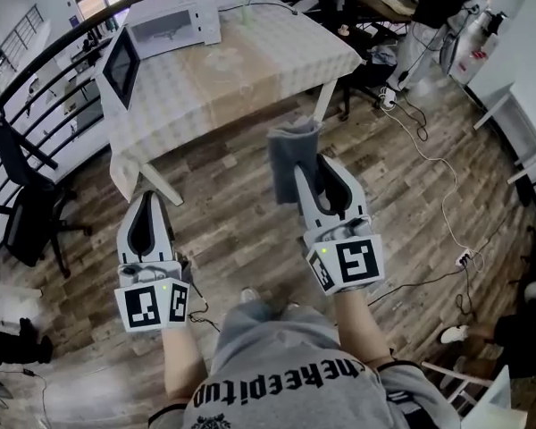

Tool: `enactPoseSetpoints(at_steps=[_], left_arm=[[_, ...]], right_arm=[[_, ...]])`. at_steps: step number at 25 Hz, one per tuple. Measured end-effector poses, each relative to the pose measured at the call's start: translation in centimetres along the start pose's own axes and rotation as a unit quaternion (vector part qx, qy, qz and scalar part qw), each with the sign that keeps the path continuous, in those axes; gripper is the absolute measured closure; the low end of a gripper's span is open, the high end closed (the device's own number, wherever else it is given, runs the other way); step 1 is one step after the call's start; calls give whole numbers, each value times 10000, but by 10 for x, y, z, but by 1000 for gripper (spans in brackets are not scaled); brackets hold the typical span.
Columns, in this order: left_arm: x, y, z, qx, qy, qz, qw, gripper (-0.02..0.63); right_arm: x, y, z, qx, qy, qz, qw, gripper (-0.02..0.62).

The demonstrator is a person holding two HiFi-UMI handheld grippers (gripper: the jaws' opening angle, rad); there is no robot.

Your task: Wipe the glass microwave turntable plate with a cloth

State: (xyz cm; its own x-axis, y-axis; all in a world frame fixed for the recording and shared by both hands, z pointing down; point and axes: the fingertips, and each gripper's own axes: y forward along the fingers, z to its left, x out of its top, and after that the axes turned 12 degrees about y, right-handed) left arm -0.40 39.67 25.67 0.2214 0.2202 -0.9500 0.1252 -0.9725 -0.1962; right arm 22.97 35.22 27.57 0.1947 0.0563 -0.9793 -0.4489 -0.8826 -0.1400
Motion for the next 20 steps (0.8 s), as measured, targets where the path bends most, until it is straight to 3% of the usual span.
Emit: enactPoseSetpoints(at_steps=[20], left_arm=[[-17, 23, 70, -77, 13, -207, 9998, 595]], right_arm=[[-9, 59, 48, 94, 263, -170, 9995, 469]])
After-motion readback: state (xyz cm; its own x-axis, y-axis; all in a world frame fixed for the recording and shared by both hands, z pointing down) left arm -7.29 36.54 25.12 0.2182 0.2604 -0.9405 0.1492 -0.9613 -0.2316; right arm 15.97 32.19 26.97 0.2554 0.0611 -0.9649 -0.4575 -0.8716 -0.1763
